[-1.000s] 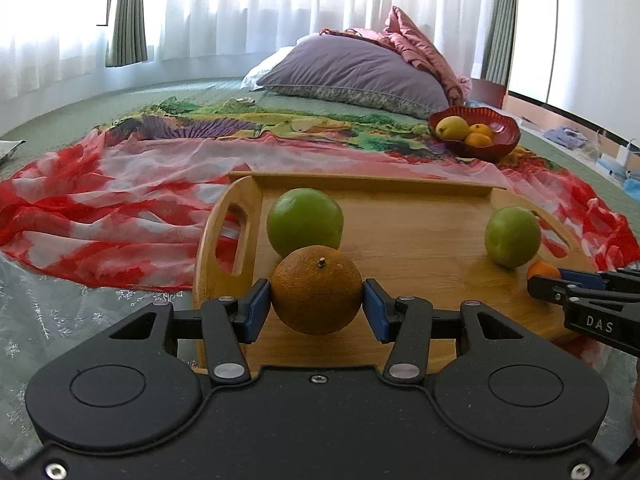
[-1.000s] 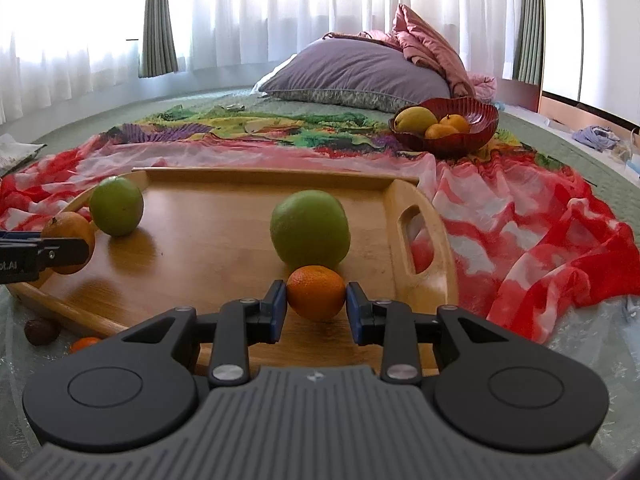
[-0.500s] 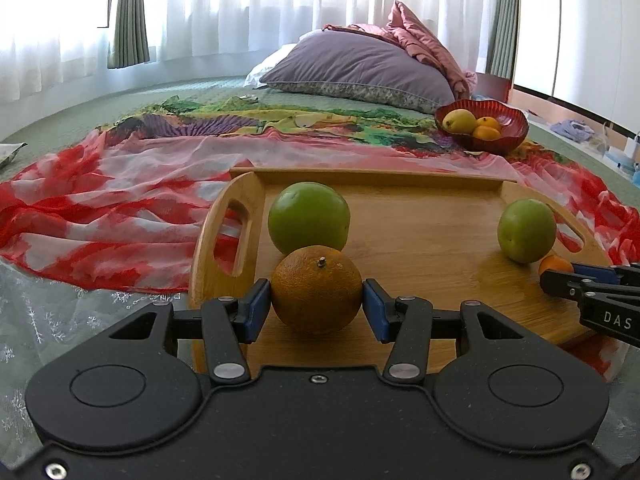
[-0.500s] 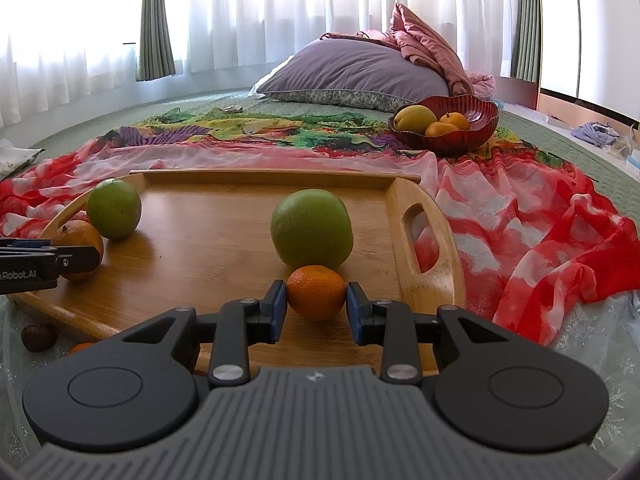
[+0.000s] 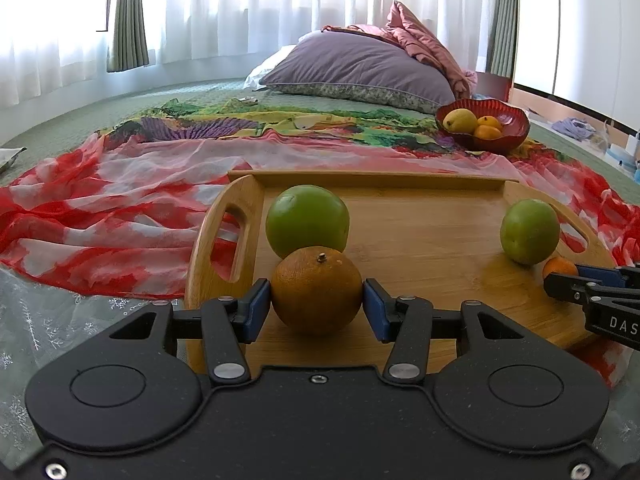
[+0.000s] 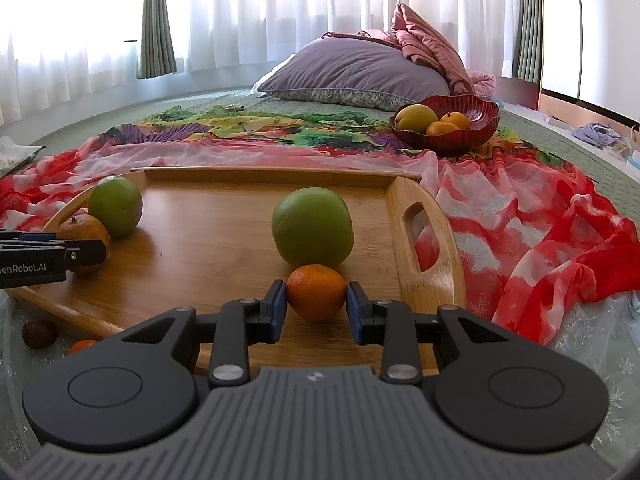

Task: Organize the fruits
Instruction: 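Lower the orange and tangerine onto the tray and open both tools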

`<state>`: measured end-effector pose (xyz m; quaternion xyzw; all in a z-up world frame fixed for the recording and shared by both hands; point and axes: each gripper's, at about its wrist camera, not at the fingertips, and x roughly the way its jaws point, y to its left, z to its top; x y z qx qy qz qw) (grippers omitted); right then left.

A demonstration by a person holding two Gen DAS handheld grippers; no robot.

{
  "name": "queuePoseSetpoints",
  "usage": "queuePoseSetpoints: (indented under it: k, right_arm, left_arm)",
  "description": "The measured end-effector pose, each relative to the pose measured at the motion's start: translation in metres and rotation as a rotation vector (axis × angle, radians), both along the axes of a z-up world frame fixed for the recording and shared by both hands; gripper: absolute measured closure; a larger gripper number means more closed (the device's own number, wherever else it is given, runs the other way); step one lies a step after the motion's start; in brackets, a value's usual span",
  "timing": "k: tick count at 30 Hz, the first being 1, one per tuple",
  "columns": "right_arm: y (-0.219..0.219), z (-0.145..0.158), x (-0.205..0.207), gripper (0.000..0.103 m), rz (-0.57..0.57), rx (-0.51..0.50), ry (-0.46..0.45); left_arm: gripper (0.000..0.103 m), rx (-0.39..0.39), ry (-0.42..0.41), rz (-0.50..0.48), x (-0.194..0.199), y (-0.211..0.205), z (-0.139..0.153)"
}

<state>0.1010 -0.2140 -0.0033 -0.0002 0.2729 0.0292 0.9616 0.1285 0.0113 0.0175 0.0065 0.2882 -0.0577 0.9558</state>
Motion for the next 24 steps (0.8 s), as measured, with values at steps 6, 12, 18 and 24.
queuePoseSetpoints:
  k: [6, 12, 18, 24]
  right_arm:
    - [0.0001, 0.0002, 0.0001, 0.066, 0.001, 0.000, 0.000]
    - [0.0004, -0.0007, -0.0015, 0.064, 0.005, -0.001, 0.004]
    - [-0.0001, -0.0003, -0.0027, 0.063, 0.008, 0.003, 0.005]
    - [0.0006, -0.0001, -0.0038, 0.062, 0.012, 0.003, 0.005]
  left_arm:
    - [0.054, -0.002, 0.001, 0.000, 0.0001, 0.0000, -0.0003]
    - [0.054, -0.002, 0.000, 0.001, -0.0001, 0.0001, -0.0002]
    - [0.054, 0.004, -0.007, 0.000, -0.0022, 0.0011, 0.0002]
    - [0.053, 0.003, -0.008, -0.001, -0.0036, 0.0006, 0.0000]
